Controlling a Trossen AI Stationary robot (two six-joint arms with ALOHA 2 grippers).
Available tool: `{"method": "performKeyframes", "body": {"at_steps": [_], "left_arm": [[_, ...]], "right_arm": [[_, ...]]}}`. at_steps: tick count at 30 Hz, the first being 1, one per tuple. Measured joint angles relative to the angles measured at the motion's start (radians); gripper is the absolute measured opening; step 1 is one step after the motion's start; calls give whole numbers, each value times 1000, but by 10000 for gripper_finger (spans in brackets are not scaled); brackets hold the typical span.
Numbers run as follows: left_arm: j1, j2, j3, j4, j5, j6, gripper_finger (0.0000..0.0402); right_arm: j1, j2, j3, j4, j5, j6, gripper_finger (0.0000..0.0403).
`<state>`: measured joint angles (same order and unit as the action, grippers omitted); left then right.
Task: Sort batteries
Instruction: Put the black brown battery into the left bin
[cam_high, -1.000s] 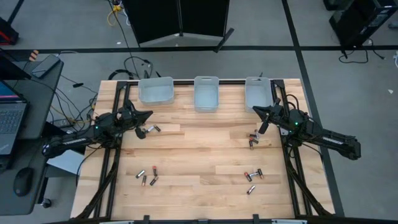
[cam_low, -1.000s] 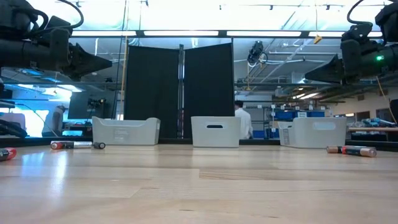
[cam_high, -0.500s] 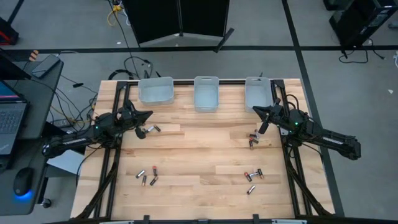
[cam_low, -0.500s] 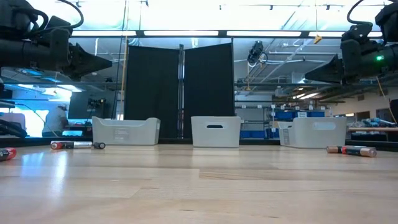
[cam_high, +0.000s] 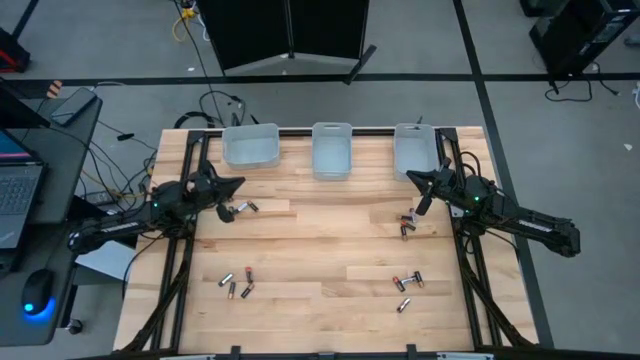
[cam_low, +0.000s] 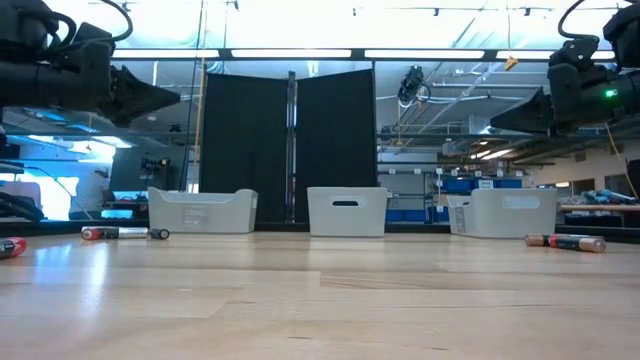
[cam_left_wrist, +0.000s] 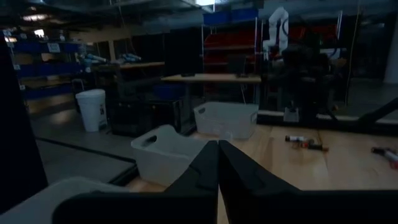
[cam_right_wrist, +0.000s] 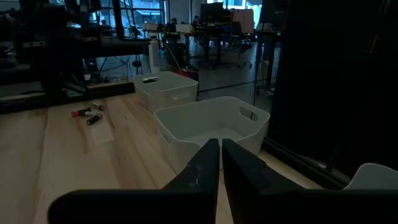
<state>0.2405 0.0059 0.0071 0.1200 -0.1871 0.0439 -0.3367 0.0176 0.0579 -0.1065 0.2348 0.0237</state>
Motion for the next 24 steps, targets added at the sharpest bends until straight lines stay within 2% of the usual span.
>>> {"method": "performKeyframes", "body": {"at_steps": [9,13,19,24], "left_arm": [[0,0,0,26,9,-50,15],[0,14,0,27,83,-88,15],[0,105,29,30,186,-201,15],[0,204,89,47,201,-235,15]], "right_arm": [[0,0,0,0,0,0,32],[0,0,0,0,0,0,32],[0,0,0,0,0,0,32],[0,0,0,0,0,0,32]]}}
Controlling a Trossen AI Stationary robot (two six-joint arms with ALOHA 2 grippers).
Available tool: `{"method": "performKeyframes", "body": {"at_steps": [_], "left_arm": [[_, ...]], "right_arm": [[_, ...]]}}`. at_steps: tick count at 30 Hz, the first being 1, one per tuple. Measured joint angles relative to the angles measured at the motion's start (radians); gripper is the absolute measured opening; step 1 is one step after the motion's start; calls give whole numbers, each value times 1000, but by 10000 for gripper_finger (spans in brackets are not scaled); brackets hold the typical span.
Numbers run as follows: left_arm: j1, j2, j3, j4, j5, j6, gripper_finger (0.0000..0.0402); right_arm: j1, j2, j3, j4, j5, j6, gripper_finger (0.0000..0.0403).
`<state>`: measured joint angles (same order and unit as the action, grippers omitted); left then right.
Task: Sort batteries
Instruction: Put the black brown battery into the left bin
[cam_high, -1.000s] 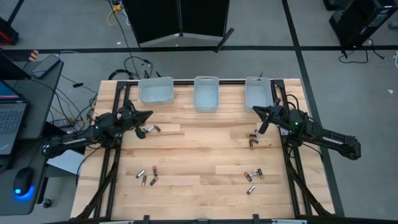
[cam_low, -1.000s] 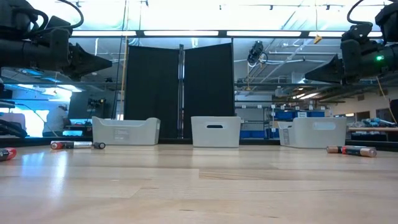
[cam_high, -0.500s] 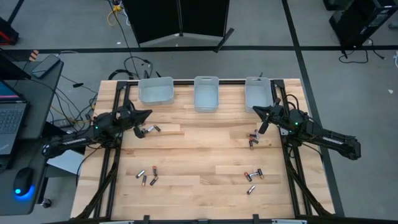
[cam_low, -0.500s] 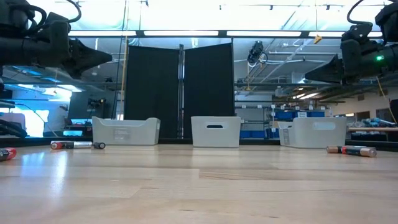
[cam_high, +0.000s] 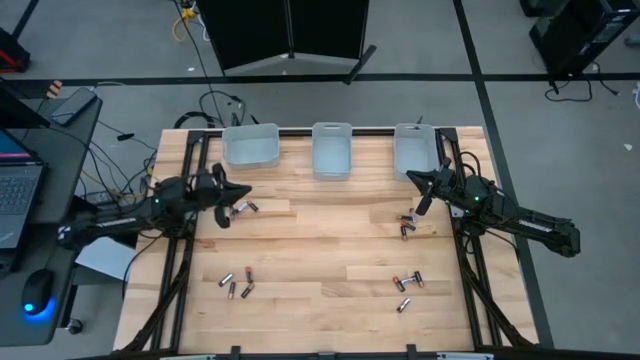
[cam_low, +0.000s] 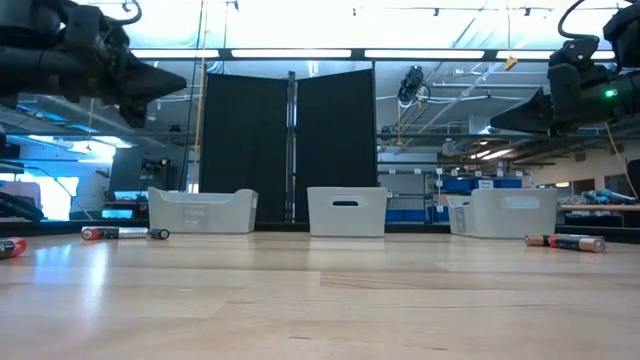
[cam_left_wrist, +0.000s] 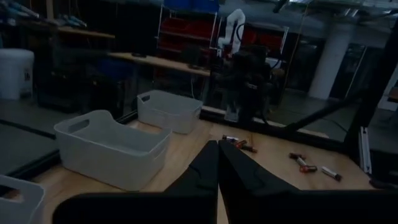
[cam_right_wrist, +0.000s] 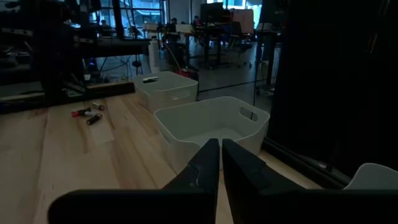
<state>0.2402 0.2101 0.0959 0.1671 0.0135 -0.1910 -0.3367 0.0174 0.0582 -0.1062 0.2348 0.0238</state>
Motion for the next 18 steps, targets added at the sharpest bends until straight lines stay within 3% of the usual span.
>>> {"method": "performKeyframes", "body": {"at_steps": [11,18], "left_arm": [[0,229,37,235,0,1,15],[0,299,38,347,24,29,15]], "right_arm": [[0,0,0,0,0,0,32],[0,0,0,0,0,0,32]]}}
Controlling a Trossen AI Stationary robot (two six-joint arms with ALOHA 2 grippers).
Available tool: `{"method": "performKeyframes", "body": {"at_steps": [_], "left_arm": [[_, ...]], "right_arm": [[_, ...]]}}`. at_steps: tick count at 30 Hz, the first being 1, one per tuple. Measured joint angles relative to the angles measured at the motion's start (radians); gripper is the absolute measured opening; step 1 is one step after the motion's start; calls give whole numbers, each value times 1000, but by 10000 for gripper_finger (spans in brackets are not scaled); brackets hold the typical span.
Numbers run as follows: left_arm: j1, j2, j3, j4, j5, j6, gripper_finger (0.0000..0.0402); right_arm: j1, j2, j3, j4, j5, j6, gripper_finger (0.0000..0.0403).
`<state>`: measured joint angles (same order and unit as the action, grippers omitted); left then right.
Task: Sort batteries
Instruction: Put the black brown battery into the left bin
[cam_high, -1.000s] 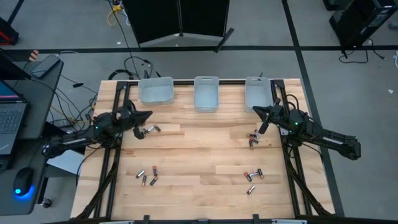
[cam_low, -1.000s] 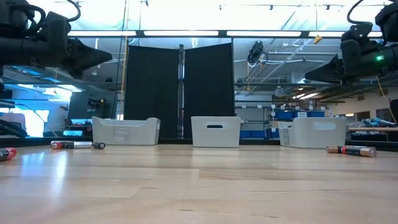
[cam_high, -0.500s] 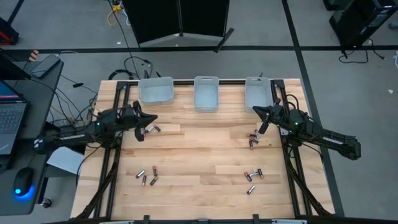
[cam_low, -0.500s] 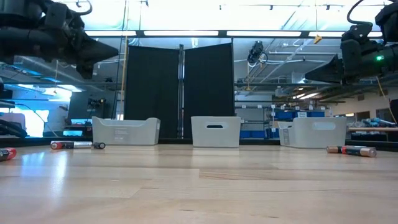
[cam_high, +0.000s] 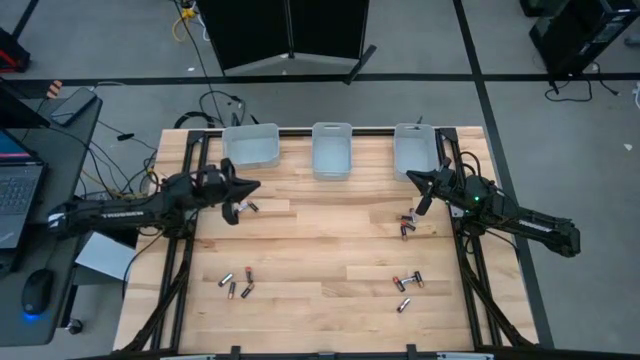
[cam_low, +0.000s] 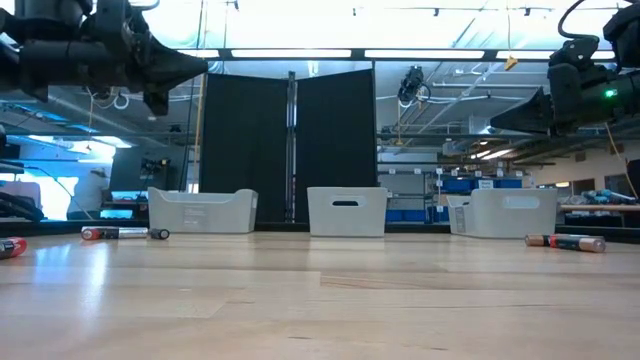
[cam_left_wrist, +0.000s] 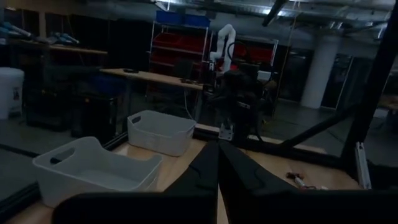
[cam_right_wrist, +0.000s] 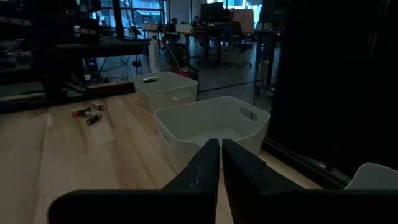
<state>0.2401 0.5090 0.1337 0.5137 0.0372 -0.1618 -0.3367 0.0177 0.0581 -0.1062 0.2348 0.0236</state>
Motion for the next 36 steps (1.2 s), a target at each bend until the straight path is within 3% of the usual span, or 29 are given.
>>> {"method": "performKeyframes", "body": {"at_steps": [7,19,31,36], "left_arm": [[-1,30,-1,18,67,-33,15],[-1,36,-26,149,56,-49,15],[-1,61,-26,126,111,-56,15],[-1,61,-26,191,126,-57,15]], "right_arm": [[0,0,0,0,0,0,32],[0,0,0,7,0,0,32],[0,0,0,8,0,0,32],[0,0,0,7,0,0,32]]}}
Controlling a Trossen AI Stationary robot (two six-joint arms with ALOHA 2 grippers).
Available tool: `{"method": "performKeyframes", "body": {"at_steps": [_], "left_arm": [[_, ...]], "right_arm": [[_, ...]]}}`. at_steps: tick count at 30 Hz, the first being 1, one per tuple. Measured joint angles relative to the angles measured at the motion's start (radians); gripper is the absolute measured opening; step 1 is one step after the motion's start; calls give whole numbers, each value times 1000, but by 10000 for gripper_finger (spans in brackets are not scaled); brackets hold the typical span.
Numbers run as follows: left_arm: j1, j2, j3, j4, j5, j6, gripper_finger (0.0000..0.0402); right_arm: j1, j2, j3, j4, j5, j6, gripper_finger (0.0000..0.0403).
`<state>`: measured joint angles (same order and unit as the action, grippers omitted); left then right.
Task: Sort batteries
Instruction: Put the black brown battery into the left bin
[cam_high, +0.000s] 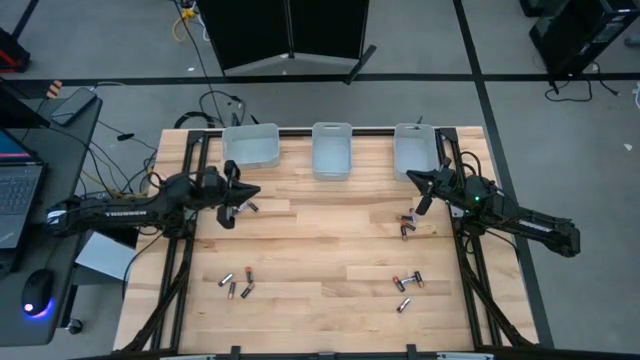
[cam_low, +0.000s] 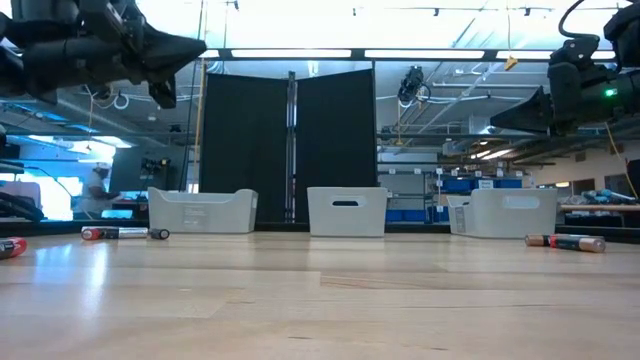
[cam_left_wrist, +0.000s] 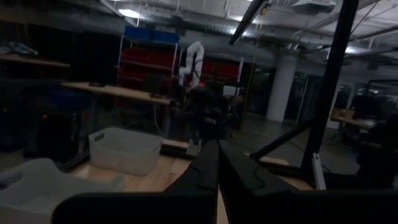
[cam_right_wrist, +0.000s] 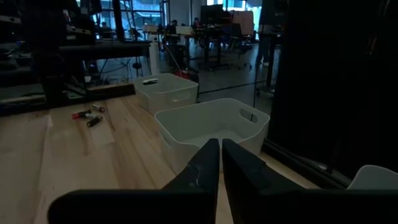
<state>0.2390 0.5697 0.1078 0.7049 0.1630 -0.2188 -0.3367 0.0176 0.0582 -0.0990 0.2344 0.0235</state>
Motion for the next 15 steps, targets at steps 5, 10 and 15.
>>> {"method": "performKeyframes", "body": {"at_steps": [5,10,15], "left_arm": [[0,16,0,-24,43,4,15],[-5,53,61,-177,60,1,15],[-66,88,208,-500,60,28,15]], "right_arm": [[0,0,0,0,0,0,32],[0,0,0,0,0,0,32],[0,0,0,0,0,0,32]]}}
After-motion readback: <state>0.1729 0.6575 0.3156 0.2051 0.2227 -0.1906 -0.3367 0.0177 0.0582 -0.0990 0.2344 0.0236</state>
